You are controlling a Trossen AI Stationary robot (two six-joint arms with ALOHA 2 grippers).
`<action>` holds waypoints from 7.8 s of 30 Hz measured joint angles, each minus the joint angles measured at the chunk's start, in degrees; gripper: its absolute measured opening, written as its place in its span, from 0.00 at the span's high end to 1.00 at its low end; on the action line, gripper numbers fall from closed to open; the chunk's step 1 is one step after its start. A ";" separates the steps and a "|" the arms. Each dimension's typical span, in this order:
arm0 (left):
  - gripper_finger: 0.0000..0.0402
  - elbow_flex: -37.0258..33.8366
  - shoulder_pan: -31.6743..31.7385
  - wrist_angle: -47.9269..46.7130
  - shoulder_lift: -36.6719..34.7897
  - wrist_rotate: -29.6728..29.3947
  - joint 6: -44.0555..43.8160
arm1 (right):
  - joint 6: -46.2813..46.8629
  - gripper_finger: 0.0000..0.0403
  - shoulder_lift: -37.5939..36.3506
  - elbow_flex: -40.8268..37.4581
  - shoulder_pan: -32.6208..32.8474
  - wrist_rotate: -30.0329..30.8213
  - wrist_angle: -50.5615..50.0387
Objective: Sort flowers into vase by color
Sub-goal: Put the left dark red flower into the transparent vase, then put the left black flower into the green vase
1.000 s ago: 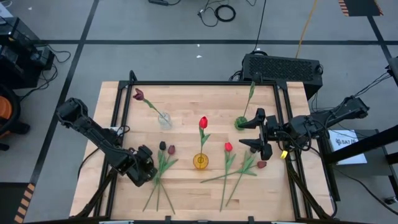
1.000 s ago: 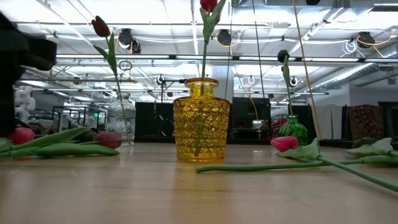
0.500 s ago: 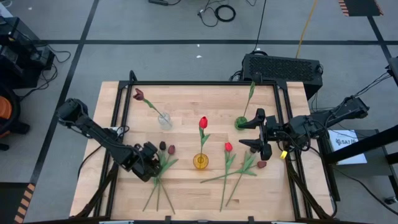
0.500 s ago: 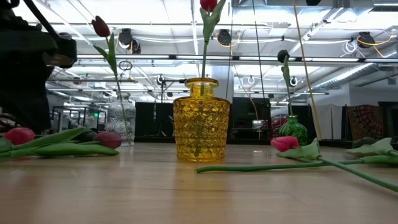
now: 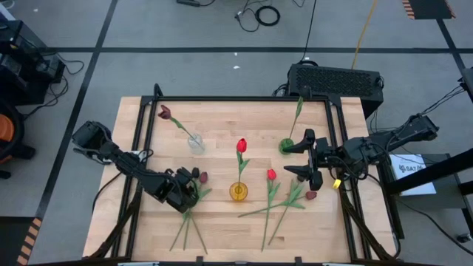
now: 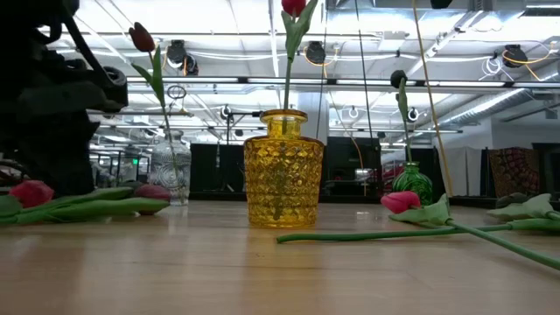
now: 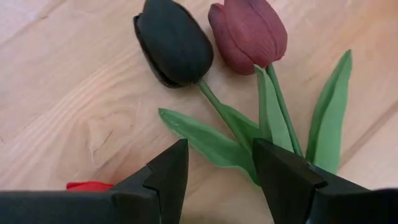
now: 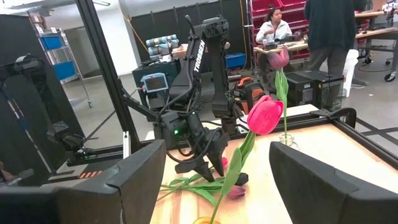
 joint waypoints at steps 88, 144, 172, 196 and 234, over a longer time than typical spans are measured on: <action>0.96 20.10 3.30 33.61 -18.33 -39.89 74.81 | -0.37 0.31 -0.02 0.00 0.00 0.02 -0.18; 0.83 10.08 38.86 54.28 -18.29 -22.72 93.02 | -1.29 0.31 0.09 0.00 0.00 0.00 -0.73; 0.56 10.08 30.34 15.86 -18.54 -23.65 62.96 | -0.76 0.31 0.11 0.00 0.00 0.01 -1.38; 0.56 11.02 18.12 8.28 -18.83 -42.47 59.93 | 0.08 0.31 0.27 0.00 0.00 0.00 -1.52; 0.56 11.20 -11.21 3.29 -21.04 -13.18 44.67 | 0.93 0.31 1.00 0.00 0.00 0.00 -1.51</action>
